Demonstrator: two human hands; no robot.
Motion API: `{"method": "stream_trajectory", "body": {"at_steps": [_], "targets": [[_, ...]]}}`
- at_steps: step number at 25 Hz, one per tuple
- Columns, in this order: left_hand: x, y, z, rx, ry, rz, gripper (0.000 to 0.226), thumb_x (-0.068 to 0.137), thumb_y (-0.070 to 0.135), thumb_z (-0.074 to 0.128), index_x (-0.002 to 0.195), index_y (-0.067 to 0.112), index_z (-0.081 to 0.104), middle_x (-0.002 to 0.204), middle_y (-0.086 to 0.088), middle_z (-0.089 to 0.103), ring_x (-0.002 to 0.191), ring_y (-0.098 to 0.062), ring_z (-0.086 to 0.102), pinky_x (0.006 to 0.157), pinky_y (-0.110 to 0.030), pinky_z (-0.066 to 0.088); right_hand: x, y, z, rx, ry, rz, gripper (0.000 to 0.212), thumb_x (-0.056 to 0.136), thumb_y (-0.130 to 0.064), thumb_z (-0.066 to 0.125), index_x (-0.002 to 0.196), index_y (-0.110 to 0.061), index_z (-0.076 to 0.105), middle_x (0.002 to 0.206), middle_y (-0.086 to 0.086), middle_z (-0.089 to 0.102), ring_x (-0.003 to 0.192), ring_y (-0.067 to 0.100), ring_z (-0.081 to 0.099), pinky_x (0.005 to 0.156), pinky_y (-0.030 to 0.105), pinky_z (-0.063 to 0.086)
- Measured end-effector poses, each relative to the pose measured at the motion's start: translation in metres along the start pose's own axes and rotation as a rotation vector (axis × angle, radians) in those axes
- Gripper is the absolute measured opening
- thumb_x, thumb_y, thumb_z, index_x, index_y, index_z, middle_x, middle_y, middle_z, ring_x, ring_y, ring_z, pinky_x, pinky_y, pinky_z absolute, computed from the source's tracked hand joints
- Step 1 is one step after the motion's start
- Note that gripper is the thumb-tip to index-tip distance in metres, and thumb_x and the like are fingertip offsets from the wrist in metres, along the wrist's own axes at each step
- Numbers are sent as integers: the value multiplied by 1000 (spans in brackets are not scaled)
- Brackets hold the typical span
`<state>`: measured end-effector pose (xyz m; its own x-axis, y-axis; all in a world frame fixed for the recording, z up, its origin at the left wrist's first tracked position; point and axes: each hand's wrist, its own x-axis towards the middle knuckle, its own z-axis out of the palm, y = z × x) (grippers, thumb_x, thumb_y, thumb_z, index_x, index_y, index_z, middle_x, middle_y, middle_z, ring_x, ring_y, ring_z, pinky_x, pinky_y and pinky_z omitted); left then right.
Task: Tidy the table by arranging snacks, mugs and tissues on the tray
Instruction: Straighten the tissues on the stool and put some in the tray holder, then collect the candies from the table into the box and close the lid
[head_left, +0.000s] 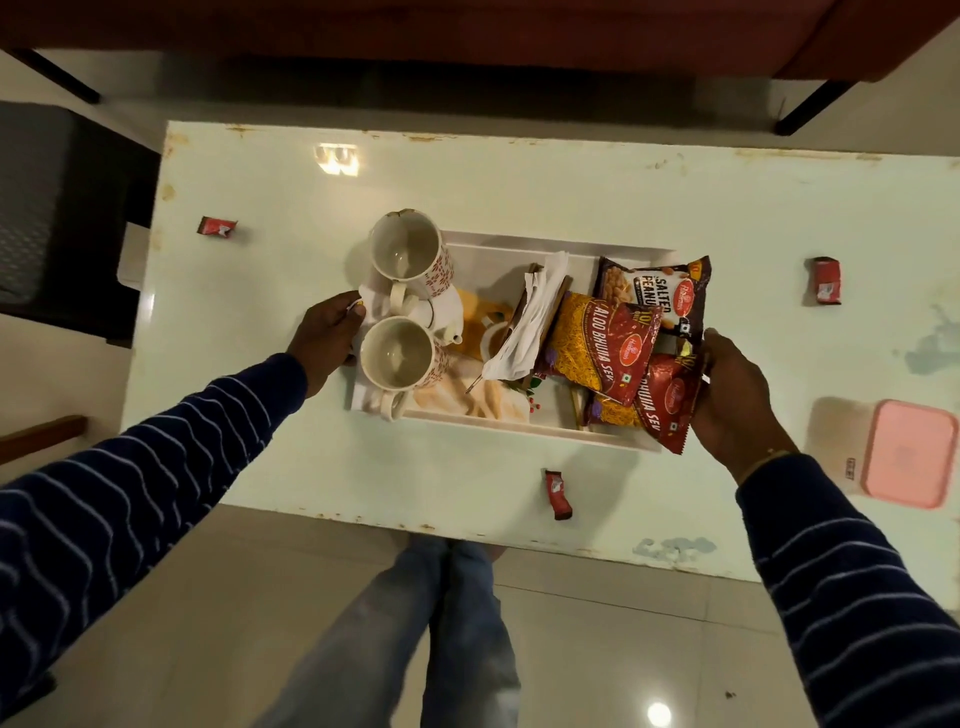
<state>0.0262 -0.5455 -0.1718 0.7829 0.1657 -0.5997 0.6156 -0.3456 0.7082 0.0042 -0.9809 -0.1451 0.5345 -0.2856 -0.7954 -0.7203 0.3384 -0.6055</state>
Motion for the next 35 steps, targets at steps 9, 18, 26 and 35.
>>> {"method": "stream_trajectory", "body": {"at_steps": [9,18,26,35], "targets": [[4,2,-1,-101,-77,-62,21,103,26,48,101,31,68,67,11,58,65,-15,51,66,-36,51,5,3,0,-3,-19,-60,36,95,-46,52,72,-42,78,80,-9,78,73,12,76,72,37,55],[9,4,0,-106,-67,-178,18,100,25,53,108,13,64,71,4,52,67,-17,51,55,-28,51,1,-6,0,-159,-67,-82,35,99,-52,47,100,-34,77,108,1,77,96,20,74,88,44,54],[2,10,3,-109,-31,-178,22,101,26,52,119,30,64,91,-2,63,80,-22,58,58,-29,53,-5,-9,2,-130,-140,-75,36,97,-58,47,105,-39,76,115,0,74,103,21,72,88,44,52],[-8,10,7,-69,203,-93,43,94,34,63,134,23,54,117,3,63,89,-17,64,78,-35,55,-31,-14,-15,-373,-83,-264,24,100,-52,45,112,-55,65,117,-26,69,98,-9,66,79,15,48]]}}
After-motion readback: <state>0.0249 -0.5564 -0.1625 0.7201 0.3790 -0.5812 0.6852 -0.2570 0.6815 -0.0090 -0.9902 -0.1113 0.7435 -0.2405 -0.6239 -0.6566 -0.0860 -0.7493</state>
